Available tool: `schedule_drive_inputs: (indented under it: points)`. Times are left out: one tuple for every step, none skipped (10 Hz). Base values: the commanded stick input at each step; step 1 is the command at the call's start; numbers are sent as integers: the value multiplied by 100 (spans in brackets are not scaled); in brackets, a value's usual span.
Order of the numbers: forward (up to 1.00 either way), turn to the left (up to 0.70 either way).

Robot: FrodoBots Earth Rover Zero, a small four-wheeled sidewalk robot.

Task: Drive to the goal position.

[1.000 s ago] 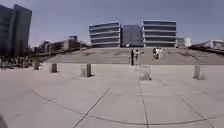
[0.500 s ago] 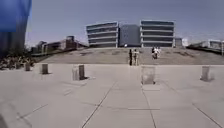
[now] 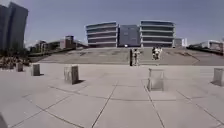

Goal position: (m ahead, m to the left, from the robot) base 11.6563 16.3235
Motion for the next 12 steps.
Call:
schedule_drive_inputs:
  points:
    - [100,0]
    - [100,0]
    - [100,0]
    - [100,0]
    - [100,0]
    - [100,0]
    - [100,0]
    - [100,0]
    - [100,0]
    - [100,0]
    - [100,0]
    - [100,1]
